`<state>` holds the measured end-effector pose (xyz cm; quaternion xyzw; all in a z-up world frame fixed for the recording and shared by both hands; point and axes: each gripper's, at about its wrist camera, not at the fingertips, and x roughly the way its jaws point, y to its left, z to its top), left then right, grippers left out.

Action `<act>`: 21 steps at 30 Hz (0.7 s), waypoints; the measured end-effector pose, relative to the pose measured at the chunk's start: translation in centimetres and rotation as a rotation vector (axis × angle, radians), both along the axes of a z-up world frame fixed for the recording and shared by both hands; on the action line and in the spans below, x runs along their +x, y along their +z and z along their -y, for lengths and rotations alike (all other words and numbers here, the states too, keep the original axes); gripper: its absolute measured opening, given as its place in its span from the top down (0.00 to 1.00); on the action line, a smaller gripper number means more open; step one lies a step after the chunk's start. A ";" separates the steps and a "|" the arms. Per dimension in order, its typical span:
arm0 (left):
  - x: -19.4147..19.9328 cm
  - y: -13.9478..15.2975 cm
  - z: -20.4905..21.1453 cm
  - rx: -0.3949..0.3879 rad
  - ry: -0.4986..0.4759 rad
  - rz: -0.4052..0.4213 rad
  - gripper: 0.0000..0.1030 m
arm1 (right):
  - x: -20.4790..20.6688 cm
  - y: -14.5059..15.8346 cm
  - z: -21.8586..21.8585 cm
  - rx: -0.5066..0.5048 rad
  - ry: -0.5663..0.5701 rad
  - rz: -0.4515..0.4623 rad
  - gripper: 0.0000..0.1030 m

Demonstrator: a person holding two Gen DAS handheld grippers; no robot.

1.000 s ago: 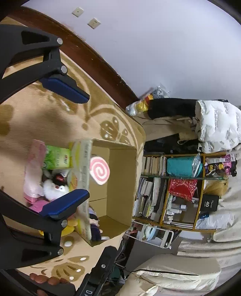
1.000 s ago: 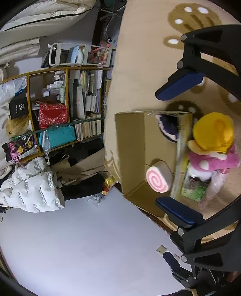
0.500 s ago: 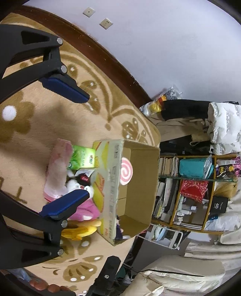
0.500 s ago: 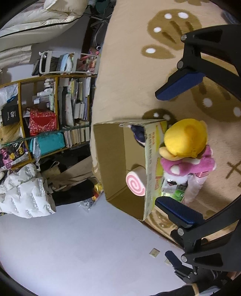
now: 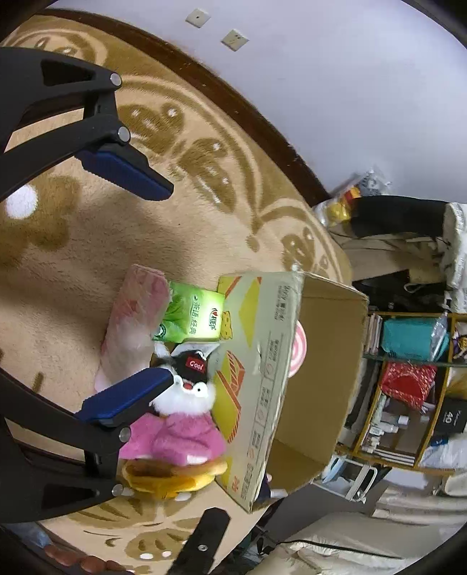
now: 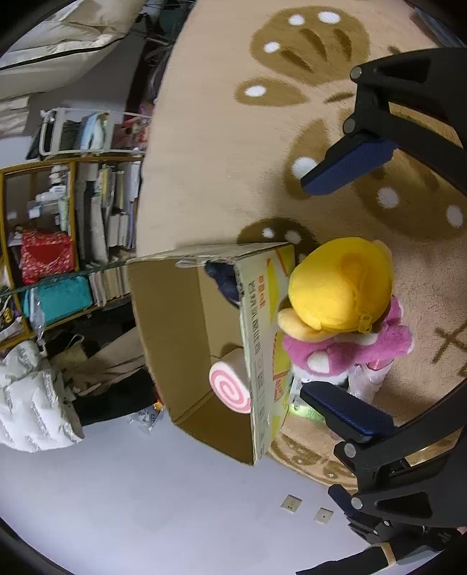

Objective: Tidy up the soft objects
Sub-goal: 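Move the right tool to the yellow plush while the left tool approaches the pink plastic-wrapped roll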

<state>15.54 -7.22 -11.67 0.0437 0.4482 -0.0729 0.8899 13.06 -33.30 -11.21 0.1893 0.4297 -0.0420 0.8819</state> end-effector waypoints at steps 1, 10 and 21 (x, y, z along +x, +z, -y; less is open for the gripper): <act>0.3 -0.3 -0.1 -0.008 0.005 -0.011 0.09 | 0.1 -0.3 0.1 0.004 -0.004 -0.009 0.00; 1.7 -2.5 0.3 -0.040 0.016 -0.081 0.09 | 0.6 -2.8 1.2 0.029 -0.036 -0.095 0.00; 2.4 -4.5 2.0 -0.023 -0.001 -0.127 0.09 | 1.5 -5.1 1.0 0.098 -0.027 -0.153 0.00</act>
